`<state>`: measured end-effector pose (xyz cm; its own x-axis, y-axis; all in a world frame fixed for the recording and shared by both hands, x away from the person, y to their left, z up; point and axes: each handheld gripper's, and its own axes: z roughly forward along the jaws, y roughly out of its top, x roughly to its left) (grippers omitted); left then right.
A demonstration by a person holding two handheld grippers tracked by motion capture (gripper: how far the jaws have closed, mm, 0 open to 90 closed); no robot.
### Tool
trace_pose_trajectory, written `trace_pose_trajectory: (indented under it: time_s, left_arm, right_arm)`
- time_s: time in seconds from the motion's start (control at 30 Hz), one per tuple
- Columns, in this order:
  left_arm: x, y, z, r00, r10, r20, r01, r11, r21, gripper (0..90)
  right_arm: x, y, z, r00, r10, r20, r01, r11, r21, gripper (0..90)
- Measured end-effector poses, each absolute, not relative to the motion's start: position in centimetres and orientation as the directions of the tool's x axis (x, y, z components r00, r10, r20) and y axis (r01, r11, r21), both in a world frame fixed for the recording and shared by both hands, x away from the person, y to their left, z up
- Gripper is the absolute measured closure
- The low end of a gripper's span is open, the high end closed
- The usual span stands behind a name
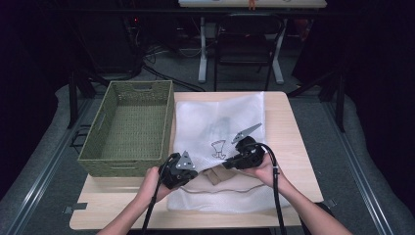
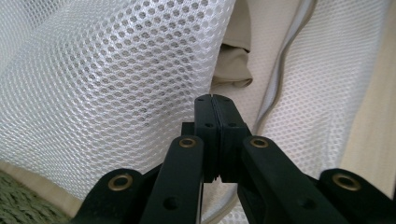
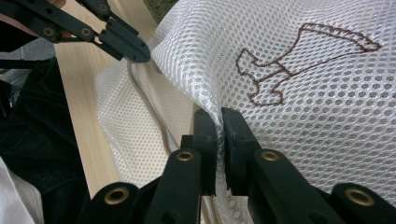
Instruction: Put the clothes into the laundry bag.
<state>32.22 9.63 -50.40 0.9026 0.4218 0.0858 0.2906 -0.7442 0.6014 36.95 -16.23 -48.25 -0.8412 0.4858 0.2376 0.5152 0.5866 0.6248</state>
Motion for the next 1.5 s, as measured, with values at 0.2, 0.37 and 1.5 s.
trace_pose_trajectory:
  time_s: [0.2, 0.37, 1.5]
  left_arm:
    - [32.1, 9.1, -50.9, 0.887, 0.454, 0.086, 0.303, -0.711, 0.634, 60.2]
    - [31.7, 8.5, -51.1, 0.835, 0.528, 0.153, 0.314, -0.686, 0.656, 45.9]
    - [32.4, 7.6, -54.0, 0.924, 0.378, 0.064, 0.292, -0.803, 0.519, 87.2]
  right_arm:
    - [37.1, -16.4, -48.4, -0.841, 0.481, 0.247, 0.518, 0.586, 0.623, 85.2]
    - [37.2, -16.6, -48.4, -0.838, 0.482, 0.256, 0.524, 0.579, 0.624, 85.2]
    - [36.8, -15.3, -51.9, -0.866, 0.431, 0.255, 0.5, 0.753, 0.428, 81.0]
